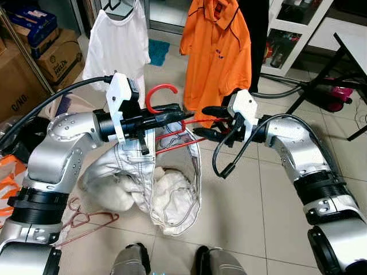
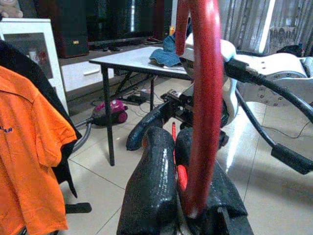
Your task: Hang hanger
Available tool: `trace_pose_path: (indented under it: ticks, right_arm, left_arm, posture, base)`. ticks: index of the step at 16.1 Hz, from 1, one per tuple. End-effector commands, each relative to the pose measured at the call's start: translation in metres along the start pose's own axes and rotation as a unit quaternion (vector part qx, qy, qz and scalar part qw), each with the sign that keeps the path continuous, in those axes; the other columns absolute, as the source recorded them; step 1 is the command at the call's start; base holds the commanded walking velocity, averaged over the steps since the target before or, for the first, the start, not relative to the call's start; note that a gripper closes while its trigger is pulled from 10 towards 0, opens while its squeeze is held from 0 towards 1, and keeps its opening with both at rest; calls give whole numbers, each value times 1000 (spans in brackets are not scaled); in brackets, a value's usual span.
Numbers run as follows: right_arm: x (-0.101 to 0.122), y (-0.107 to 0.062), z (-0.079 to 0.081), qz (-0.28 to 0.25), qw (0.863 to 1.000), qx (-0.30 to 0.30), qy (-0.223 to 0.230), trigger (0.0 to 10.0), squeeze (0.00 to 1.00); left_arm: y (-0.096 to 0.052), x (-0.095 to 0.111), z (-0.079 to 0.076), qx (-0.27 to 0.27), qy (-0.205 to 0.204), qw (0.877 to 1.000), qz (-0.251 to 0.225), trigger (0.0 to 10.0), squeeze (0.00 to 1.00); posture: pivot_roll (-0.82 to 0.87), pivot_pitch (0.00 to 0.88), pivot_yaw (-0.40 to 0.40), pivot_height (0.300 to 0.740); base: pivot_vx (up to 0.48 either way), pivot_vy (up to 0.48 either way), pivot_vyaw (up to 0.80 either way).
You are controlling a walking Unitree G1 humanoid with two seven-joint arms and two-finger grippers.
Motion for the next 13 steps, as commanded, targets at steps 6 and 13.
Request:
trace_pose_path:
  ticks: [6,13]
  right_arm:
    - [2,0,-3,-14,1000,-7,5,0,0]
    - [5,3,-4,-48,998,-19,39,0,0]
  left_arm:
    - [6,18,1,-13,31,999,-26,10000,0]
    - [6,18,1,-17,33,999,-23,10000,0]
  posture:
    - [-39,149,-102,740]
    - [-39,155,-102,740]
  base:
    - [0,0,0]
    - [0,0,0]
Point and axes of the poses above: a point about 5 cm out from each wrist's last joint towards the gripper, its own y axis pointing out of the wrist towards the gripper, its own x axis along the axis of the wrist's last joint, z = x × y, the point moved 2 cm from there along y, pointing out of the wrist towards the gripper, and after that the axes turned 14 degrees about y, right-handed, at the moved point
